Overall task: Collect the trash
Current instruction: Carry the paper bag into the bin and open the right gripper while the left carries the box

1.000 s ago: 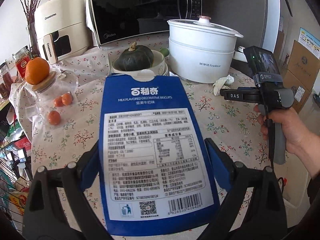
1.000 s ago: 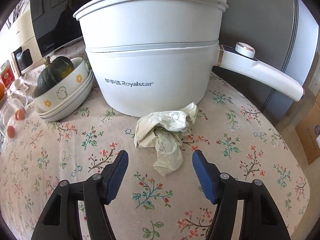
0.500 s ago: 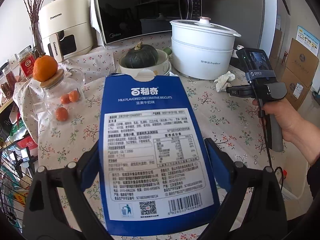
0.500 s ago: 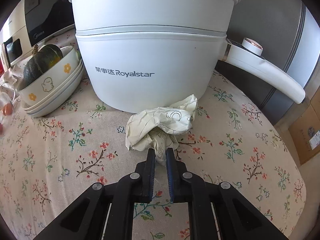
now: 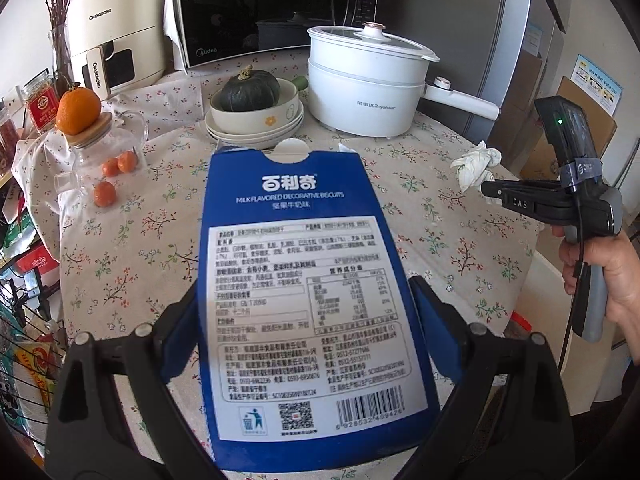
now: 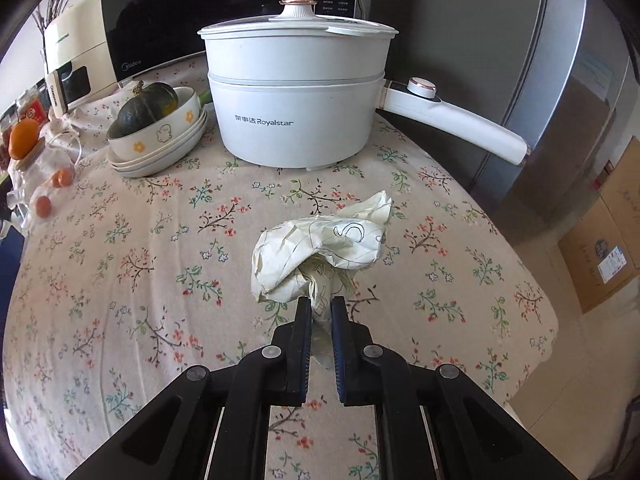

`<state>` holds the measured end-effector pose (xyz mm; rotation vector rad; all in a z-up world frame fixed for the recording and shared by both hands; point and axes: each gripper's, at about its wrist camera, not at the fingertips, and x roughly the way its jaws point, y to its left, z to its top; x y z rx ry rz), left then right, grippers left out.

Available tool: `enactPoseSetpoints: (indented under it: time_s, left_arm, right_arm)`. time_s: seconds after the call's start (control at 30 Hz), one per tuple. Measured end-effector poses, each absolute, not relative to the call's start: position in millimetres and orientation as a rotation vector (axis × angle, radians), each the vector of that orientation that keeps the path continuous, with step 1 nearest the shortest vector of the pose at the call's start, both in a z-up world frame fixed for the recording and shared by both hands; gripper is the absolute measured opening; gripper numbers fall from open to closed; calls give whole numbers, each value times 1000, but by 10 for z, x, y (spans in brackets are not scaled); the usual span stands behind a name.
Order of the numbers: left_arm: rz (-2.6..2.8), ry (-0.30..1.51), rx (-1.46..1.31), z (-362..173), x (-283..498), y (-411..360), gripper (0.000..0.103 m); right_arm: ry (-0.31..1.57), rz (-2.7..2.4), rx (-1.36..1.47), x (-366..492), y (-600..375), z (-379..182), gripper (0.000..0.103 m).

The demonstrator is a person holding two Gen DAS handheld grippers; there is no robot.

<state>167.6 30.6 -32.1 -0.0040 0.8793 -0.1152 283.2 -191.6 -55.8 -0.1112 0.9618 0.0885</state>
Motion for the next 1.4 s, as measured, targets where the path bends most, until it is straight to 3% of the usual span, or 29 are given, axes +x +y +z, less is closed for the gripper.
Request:
enactPoseSetpoints:
  time_s: [0.43, 1.07, 1.17, 1.2, 1.23, 1.3, 1.4]
  left_arm:
    - [-304, 941, -50, -305, 1149, -201, 95]
    - [-610, 1047, -59, -660, 1112, -1249, 95]
    - [-640, 1044, -21, -688, 1113, -1440, 95]
    - [-649, 1044, -8, -698, 1112, -1506, 95]
    - [-660, 1046, 4, -711, 1119, -1576, 95]
    - [-680, 1053, 25, -749, 1128, -1705, 95]
    - [-701, 1057, 64, -809, 1146, -1900, 95]
  right_arm:
    - [1014, 47, -67, 1768, -2518, -239, 10]
    - [1204, -11, 203, 1088, -3784, -649, 11]
    - [1245, -25, 217, 1057, -3861, -749, 17]
    - [1257, -25, 220, 1051, -3884, -765, 25]
    - [1258, -30, 225, 1037, -3913, -766, 41]
    - [1226, -52, 235, 991, -3981, -709, 65]
    - [1191, -80, 237, 933, -4095, -631, 66]
